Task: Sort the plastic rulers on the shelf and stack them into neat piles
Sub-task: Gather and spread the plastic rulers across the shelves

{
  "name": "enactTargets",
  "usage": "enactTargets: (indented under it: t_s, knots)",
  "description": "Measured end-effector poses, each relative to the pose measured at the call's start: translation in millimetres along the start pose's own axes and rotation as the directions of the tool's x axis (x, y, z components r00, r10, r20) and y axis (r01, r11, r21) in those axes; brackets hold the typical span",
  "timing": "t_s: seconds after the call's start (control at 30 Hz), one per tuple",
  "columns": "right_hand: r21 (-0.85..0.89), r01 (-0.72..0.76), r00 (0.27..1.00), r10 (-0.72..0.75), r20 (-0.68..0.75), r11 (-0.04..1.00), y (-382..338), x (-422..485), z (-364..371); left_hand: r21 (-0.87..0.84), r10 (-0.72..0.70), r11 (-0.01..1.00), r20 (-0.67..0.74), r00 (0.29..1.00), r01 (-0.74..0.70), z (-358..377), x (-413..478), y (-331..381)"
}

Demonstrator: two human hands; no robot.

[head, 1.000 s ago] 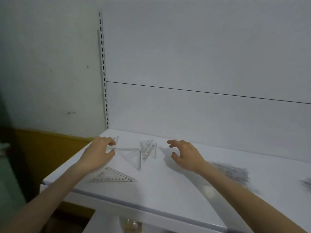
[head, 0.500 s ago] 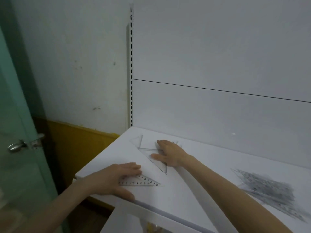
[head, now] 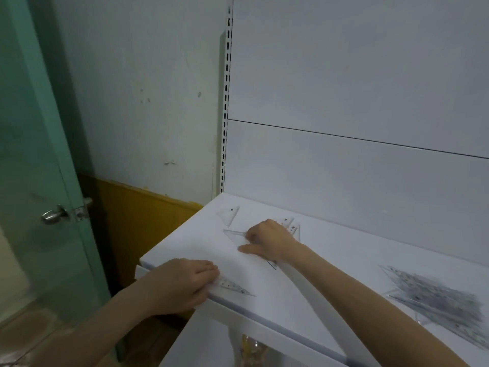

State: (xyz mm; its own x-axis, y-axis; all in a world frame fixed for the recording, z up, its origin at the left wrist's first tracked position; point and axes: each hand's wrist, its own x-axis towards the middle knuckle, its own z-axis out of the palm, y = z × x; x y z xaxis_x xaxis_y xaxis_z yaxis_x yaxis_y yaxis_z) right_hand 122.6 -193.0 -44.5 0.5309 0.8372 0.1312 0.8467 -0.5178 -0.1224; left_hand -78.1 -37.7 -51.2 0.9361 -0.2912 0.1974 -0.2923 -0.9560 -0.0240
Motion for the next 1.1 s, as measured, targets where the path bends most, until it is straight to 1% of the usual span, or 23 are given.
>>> enactTargets:
  t_s: [0.03,0.1,0.17,0.23,0.27,0.3,0.37,0.43,0.47,0.5,0.57,0.63,0.67,0.73,0.77,0.8,0.83,0.87,0.9,0.93,0.97,1.0,1.1]
  knots:
    - [0.036,0.024,1.000,-0.024,-0.010,0.999,-5.0,-1.8,-0.8,0.023,0.023,0.999,-0.060,0.998,-0.021,2.5,-1.0,-1.9]
    - [0.059,0.085,0.996,-0.084,-0.022,0.995,-16.4,-7.0,-3.1,0.051,0.008,0.999,-0.173,0.985,0.000,5.9,-2.1,-5.6]
    - [0.016,0.194,0.981,-0.194,-0.015,0.981,-27.2,-11.7,-3.6,0.076,-0.031,0.996,-0.285,0.958,0.055,2.7,-1.6,-6.6]
    - [-0.063,0.327,0.943,-0.330,-0.041,0.943,-36.4,-18.2,-1.6,0.044,-0.123,0.987,-0.400,0.908,0.153,-0.9,-4.5,-9.6]
    - [-0.104,0.372,0.923,-0.380,-0.066,0.922,-40.3,-22.6,0.9,-0.007,-0.185,0.980,-0.421,0.888,0.201,-3.0,-6.2,-10.9]
    - [-0.146,0.404,0.903,-0.419,-0.093,0.903,-45.7,-28.3,3.4,-0.051,-0.245,0.968,-0.420,0.874,0.247,-5.9,-7.6,-10.8]
    - [-0.238,0.414,0.880,-0.453,-0.142,0.879,-57.5,-42.2,8.4,-0.026,-0.312,0.943,-0.409,0.858,0.330,-5.9,-6.8,-13.4]
    - [-0.299,0.398,0.869,-0.461,-0.180,0.867,-68.0,-55.7,12.7,0.037,-0.313,0.935,-0.377,0.872,0.352,-0.4,-3.7,-18.3]
    - [-0.329,0.382,0.867,-0.458,-0.198,0.864,-72.6,-61.6,14.9,0.038,-0.312,0.936,-0.367,0.876,0.349,4.3,-1.6,-22.1]
    - [-0.362,0.367,0.862,-0.460,-0.215,0.857,-76.5,-66.0,18.0,0.013,-0.320,0.938,-0.357,0.878,0.347,8.8,0.5,-24.9]
    - [-0.421,0.331,0.860,-0.453,-0.233,0.845,-84.9,-72.2,20.5,-0.098,-0.371,0.928,-0.315,0.874,0.359,12.0,7.3,-22.0]
    - [-0.467,0.296,0.868,-0.439,-0.233,0.833,-93.6,-77.7,20.7,-0.194,-0.484,0.874,-0.280,0.829,0.445,7.0,17.7,-11.4]
    - [-0.497,0.271,0.873,-0.428,-0.233,0.824,-96.3,-82.0,20.2,-0.187,-0.546,0.837,-0.238,0.803,0.514,5.3,22.9,-7.8]
    - [-0.492,0.214,0.887,-0.379,-0.265,0.844,-93.2,-91.6,17.6,-0.187,-0.600,0.799,-0.203,0.774,0.571,3.5,31.4,-0.9]
    - [-0.456,0.178,0.886,-0.344,-0.312,0.872,-86.9,-97.8,15.4,-0.186,-0.598,0.801,-0.201,0.776,0.569,2.2,36.0,3.3]
    - [-0.375,0.147,0.880,-0.294,-0.373,0.915,-79.3,-106.3,10.6,-0.194,-0.589,0.807,-0.203,0.782,0.557,0.9,39.3,6.1]
    - [-0.244,0.133,0.869,-0.231,-0.437,0.961,-69.6,-116.3,5.6,-0.211,-0.573,0.817,-0.205,0.793,0.536,0.5,41.7,9.1]
    - [-0.038,0.123,0.871,-0.126,-0.474,0.992,-60.0,-128.2,-2.7,-0.213,-0.549,0.833,-0.213,0.808,0.510,-1.1,45.2,12.6]
    - [0.206,0.085,0.887,0.020,-0.461,0.975,-50.3,-140.1,-12.5,-0.195,-0.511,0.858,-0.228,0.829,0.475,-2.4,49.2,16.1]
    - [0.446,0.029,0.900,0.171,-0.401,0.894,-40.7,-153.1,-21.1,-0.196,-0.468,0.882,-0.249,0.848,0.429,-3.0,54.9,19.1]
    - [0.607,-0.020,0.893,0.287,-0.346,0.794,-31.2,-166.7,-28.4,-0.230,-0.434,0.896,-0.264,0.861,0.381,-2.6,61.6,22.5]
    - [0.676,-0.061,0.871,0.370,-0.323,0.734,-22.0,-179.5,-34.4,-0.276,-0.403,0.903,-0.273,0.873,0.331,-2.3,69.4,26.9]
    - [0.745,-0.125,0.799,0.512,-0.316,0.655,1.8,-214.2,-44.1,-0.392,-0.308,0.904,-0.312,0.899,0.173,1.5,99.5,49.2]
